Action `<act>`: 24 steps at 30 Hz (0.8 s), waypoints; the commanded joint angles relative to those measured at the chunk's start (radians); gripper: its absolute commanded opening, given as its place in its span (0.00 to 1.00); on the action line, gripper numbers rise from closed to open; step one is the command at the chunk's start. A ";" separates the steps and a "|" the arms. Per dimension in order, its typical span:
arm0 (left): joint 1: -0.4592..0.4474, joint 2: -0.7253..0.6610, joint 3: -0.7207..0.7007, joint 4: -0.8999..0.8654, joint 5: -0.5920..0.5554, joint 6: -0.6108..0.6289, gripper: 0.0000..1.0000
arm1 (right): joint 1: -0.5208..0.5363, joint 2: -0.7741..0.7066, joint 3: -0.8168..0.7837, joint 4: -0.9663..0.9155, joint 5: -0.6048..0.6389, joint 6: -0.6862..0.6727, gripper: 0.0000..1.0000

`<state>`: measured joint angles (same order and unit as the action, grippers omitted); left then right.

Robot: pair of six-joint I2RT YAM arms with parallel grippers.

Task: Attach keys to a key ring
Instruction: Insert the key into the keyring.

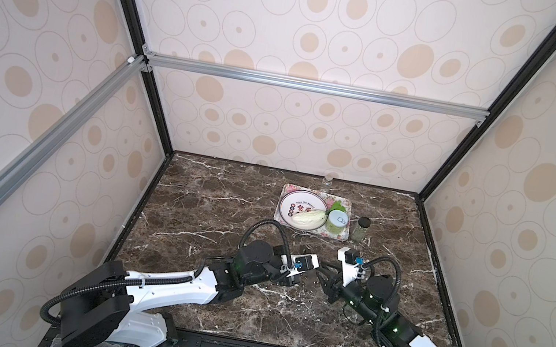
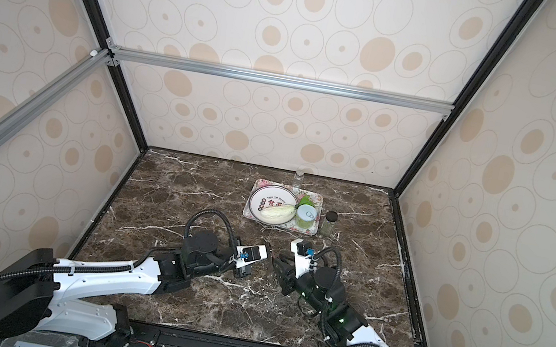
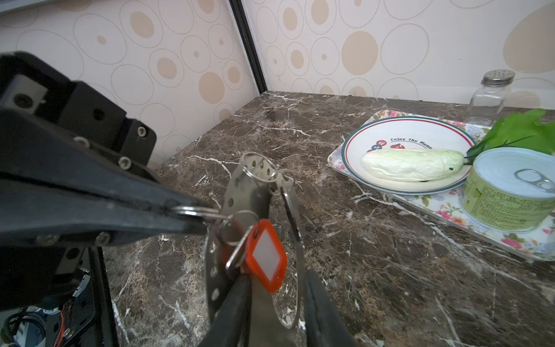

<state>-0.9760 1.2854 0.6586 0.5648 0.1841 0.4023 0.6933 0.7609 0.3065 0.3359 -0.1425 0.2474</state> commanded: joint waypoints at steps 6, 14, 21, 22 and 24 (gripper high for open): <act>0.014 -0.014 0.005 0.099 0.007 -0.050 0.00 | 0.000 -0.006 -0.010 0.045 -0.043 -0.017 0.37; 0.014 -0.013 0.014 0.083 0.086 -0.053 0.00 | 0.011 0.010 -0.005 0.053 -0.066 -0.033 0.44; 0.014 -0.006 0.031 0.072 0.152 -0.072 0.00 | 0.022 0.024 0.002 0.051 -0.066 -0.050 0.46; 0.014 -0.005 0.033 0.070 0.157 -0.072 0.00 | 0.025 0.024 0.002 0.051 -0.065 -0.052 0.46; 0.014 -0.006 0.035 0.069 0.164 -0.077 0.00 | 0.028 0.021 0.002 0.049 -0.059 -0.055 0.46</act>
<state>-0.9703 1.2854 0.6548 0.5968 0.3012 0.3408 0.7086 0.7845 0.3065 0.3565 -0.1905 0.2127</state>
